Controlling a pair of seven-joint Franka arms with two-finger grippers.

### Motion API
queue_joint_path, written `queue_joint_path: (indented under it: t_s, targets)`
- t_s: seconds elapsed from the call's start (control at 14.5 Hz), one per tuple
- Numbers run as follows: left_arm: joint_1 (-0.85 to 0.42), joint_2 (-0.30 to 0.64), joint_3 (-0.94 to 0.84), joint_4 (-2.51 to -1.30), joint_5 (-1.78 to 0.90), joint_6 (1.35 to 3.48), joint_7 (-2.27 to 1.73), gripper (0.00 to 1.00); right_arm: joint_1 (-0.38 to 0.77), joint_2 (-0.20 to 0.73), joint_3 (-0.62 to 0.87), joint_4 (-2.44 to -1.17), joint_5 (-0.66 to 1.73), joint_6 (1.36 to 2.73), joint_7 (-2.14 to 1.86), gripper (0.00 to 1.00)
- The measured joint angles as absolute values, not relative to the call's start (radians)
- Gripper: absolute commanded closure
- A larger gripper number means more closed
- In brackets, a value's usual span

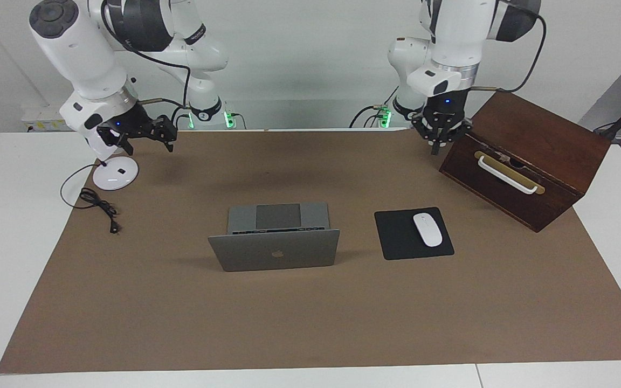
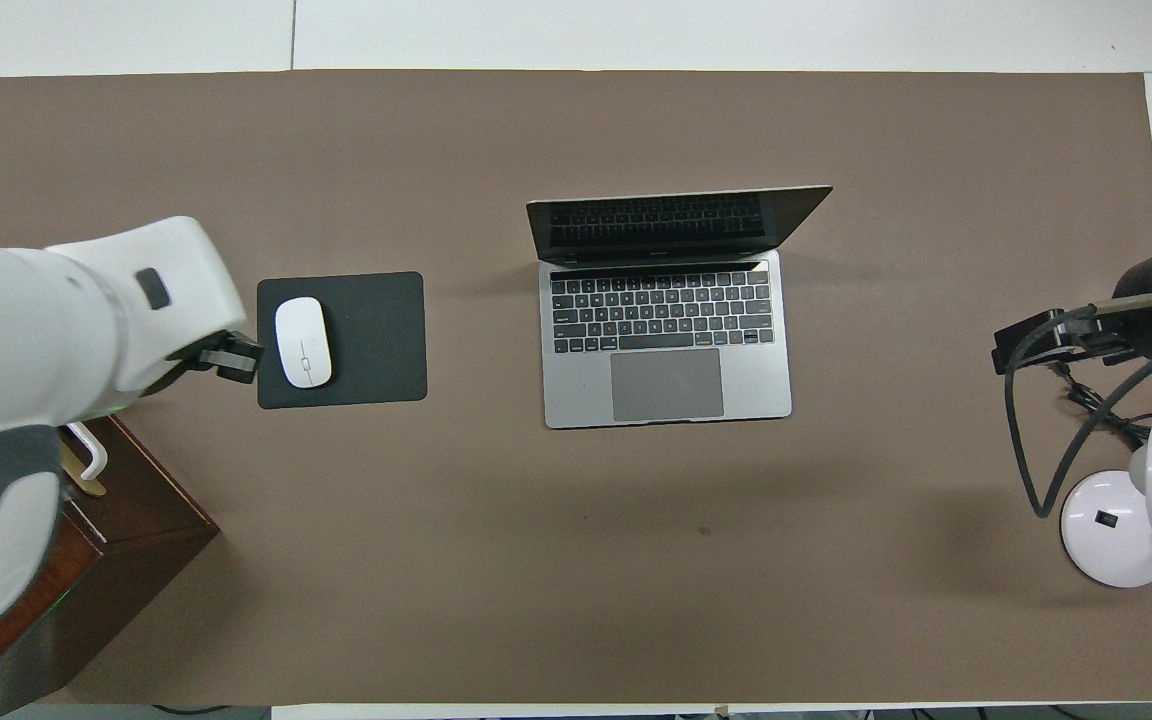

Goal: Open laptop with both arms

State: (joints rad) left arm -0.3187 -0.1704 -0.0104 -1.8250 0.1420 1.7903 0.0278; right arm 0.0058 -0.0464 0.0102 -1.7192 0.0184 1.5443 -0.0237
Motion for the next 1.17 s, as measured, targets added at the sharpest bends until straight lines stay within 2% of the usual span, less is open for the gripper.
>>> queue_joint_path:
  t_s: [0.27, 0.48, 0.55, 0.62, 0.69, 1.17]
  targets:
    - [-0.215, -0.170, -0.009, -1.784, 0.132, 1.718, 0.085, 1.00, 0.010, -0.045, 0.023, -1.691, 0.018, 1.521, 0.023, 0.00]
    - [-0.145, -0.169, -0.004, -1.754, 0.091, 1.677, 0.090, 1.00, 0.009, -0.036, 0.023, -1.683, 0.018, 1.563, 0.076, 0.00]
    - [-0.121, -0.169, -0.002, -1.745, 0.082, 1.668, 0.095, 0.75, 0.008, -0.034, 0.023, -1.681, 0.018, 1.582, 0.082, 0.00]
    - [-0.103, -0.169, 0.000, -1.741, 0.078, 1.664, 0.097, 0.10, 0.007, -0.031, 0.021, -1.680, 0.018, 1.592, 0.083, 0.00]
    - [-0.089, -0.169, 0.000, -1.740, 0.076, 1.660, 0.098, 0.00, 0.007, -0.030, 0.020, -1.680, 0.018, 1.593, 0.083, 0.00]
    - [-0.052, -0.167, 0.000, -1.741, 0.066, 1.651, 0.098, 0.00, 0.004, -0.027, 0.015, -1.680, 0.018, 1.633, 0.081, 0.00]
